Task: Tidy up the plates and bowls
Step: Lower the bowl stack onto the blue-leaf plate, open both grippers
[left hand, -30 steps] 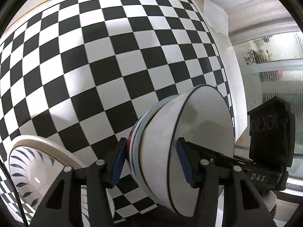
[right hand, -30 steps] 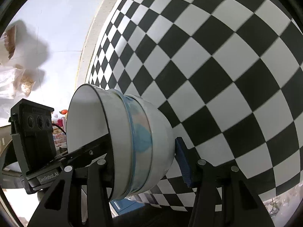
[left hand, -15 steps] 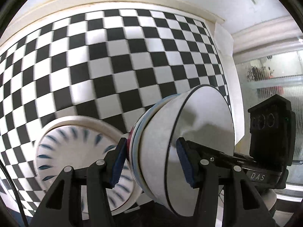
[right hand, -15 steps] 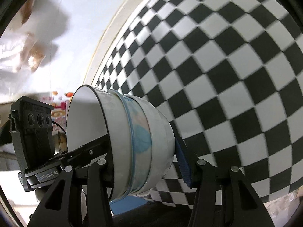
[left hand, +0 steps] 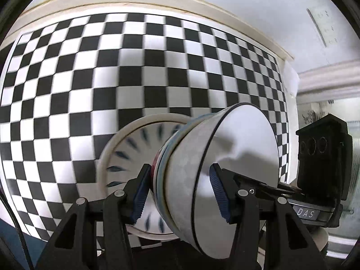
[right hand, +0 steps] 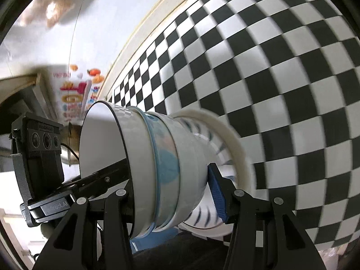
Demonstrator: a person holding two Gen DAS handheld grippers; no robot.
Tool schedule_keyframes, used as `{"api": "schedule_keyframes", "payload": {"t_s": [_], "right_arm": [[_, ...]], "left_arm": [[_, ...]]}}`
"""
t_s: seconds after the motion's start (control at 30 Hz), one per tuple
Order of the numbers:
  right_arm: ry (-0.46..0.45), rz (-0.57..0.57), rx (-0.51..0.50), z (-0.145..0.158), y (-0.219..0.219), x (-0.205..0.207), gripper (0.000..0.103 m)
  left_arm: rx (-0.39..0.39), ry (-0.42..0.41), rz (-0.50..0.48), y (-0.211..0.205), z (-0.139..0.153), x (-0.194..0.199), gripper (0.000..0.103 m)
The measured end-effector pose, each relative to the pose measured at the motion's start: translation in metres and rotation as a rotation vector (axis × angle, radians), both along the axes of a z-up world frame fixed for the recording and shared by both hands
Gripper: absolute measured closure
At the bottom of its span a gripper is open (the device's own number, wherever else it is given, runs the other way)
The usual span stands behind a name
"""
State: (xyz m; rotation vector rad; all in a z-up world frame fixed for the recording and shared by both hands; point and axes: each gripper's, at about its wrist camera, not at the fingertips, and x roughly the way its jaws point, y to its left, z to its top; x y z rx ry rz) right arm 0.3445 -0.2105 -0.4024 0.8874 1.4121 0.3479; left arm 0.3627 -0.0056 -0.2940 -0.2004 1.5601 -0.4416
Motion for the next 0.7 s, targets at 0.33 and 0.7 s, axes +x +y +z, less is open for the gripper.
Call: {"api": "schedule_keyframes", "payload": {"t_s": [0.33,0.7], "right_arm": [[0.01,0.084,-0.023,-0.02,0.054,0.018,0.05],[0.022,0.09,-0.062,-0.027,0.05,0.017,0.051]], "left_arm": [[0.018,0.013,0.074,0.033,-0.023,0.001,0.054],[-0.009,0.032,0.068,0.027,-0.034,0.001,0.054]]}}
